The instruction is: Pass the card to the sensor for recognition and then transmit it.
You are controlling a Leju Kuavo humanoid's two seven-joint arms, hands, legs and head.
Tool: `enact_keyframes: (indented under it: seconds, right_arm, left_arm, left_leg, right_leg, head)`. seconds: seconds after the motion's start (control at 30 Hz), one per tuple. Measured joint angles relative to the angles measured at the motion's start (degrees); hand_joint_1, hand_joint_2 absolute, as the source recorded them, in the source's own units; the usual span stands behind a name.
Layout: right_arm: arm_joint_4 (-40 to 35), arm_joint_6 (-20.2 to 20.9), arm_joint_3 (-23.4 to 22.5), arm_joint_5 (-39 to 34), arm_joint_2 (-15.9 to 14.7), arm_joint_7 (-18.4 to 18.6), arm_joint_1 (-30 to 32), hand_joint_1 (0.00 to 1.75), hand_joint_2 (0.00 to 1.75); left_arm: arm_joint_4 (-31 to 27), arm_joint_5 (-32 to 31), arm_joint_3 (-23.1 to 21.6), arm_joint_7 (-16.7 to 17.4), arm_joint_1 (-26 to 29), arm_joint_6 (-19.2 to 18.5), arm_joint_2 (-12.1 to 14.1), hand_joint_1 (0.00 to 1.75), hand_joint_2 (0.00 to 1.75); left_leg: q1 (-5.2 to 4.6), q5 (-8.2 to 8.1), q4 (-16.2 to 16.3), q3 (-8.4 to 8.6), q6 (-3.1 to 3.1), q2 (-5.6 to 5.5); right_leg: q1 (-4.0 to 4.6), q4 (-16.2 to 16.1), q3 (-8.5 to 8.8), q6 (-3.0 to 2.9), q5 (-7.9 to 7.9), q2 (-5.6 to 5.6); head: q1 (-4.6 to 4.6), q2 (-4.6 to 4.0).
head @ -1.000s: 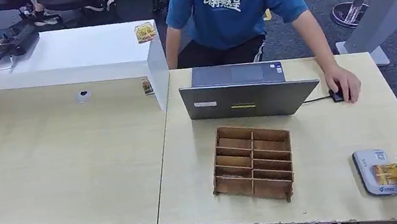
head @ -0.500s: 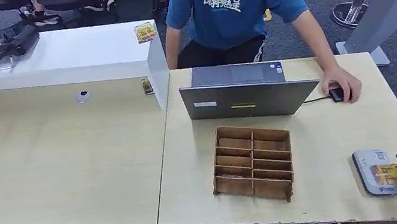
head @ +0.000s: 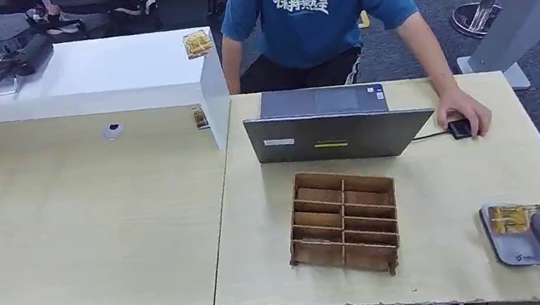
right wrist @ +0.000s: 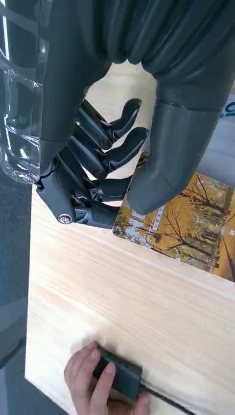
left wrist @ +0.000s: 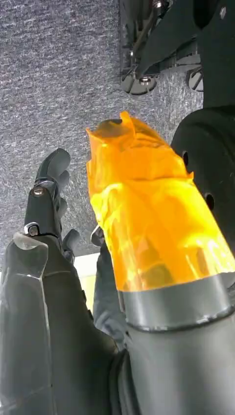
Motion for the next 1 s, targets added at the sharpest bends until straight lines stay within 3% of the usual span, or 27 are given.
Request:
enact_keyframes:
  seconds: [0.37,1.0]
  right_arm:
    - [-5.6,1.7,0.7,-8.2,-0.3,0.9,-3.1,1.75,1.75]
    - [-7.6,1.6,1.9,-9.7,-0.6,0.8,-4.0,1.75,1.75]
  left_arm:
    - [0.0,0.0,0.0,-0.5,0.0,-0.2,0.0,0.0,0.0]
    - [0.0,0.0,0.0,-0.6,0.0,-0.2,0.1,0.0,0.0]
  left_leg:
    - [-0.01,0.01,0.0,0.01,0.02,0.0]
    - [0.0,0.01,0.0,0.0,0.02,0.0]
  right_leg:
    - [0.0,0.0,0.0,0.0,0.0,0.0]
    - [0.0,0.0,0.0,0.0,0.0,-0.01]
  head:
    - [0.0,0.0]
    - [0.0,0.0]
